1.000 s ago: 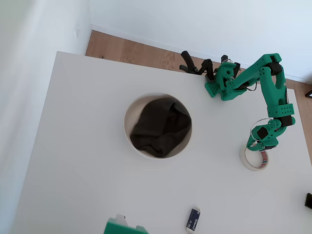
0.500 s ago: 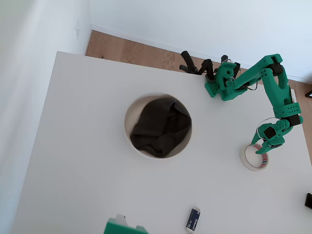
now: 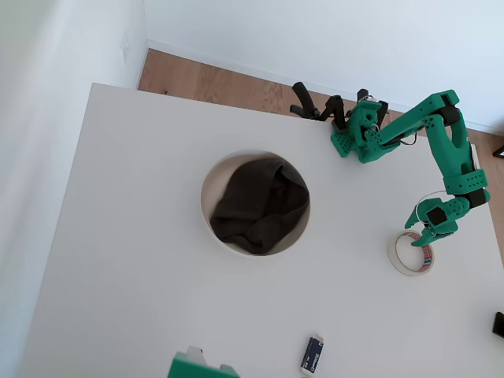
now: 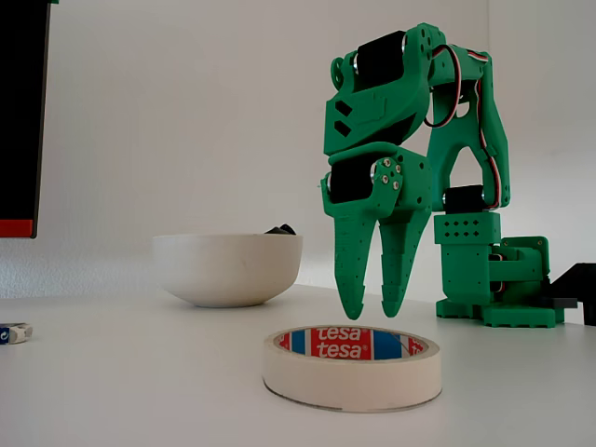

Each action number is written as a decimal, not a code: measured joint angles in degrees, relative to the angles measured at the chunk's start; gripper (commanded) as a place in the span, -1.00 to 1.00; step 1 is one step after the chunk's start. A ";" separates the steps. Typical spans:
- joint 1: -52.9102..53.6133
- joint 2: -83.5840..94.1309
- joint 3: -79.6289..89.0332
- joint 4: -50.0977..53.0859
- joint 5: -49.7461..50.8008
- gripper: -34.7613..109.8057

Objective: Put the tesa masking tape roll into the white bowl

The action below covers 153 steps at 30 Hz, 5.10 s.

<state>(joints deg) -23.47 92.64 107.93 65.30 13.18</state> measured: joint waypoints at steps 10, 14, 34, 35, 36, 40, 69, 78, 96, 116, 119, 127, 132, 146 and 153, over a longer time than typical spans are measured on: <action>-0.09 -4.13 0.00 -1.05 1.58 -0.33; -1.67 -5.71 0.00 -1.23 1.85 -0.35; -5.54 -8.88 -1.93 -3.60 4.04 -0.63; -4.75 -7.47 -1.85 -2.81 3.52 -0.63; -3.78 -5.71 -1.85 -2.20 3.08 -0.63; 1.76 7.21 -1.85 1.76 0.44 -0.64; 80.68 10.63 -5.36 -17.23 -12.83 -0.64; 83.06 -2.46 -5.36 -25.84 -13.97 -0.40; 79.37 -2.46 -10.28 -21.18 -11.60 -0.64; 54.05 20.48 -33.05 17.49 -5.54 -0.64; 43.68 33.49 -28.12 23.99 -5.54 -0.64; 34.54 72.33 7.82 23.91 -10.55 -0.64; 35.51 90.88 30.06 21.36 -12.83 -0.64; 30.32 101.16 48.43 13.54 -10.11 -0.64; 26.63 101.16 50.19 11.95 -8.53 -0.64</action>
<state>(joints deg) 3.16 193.80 158.12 77.26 4.66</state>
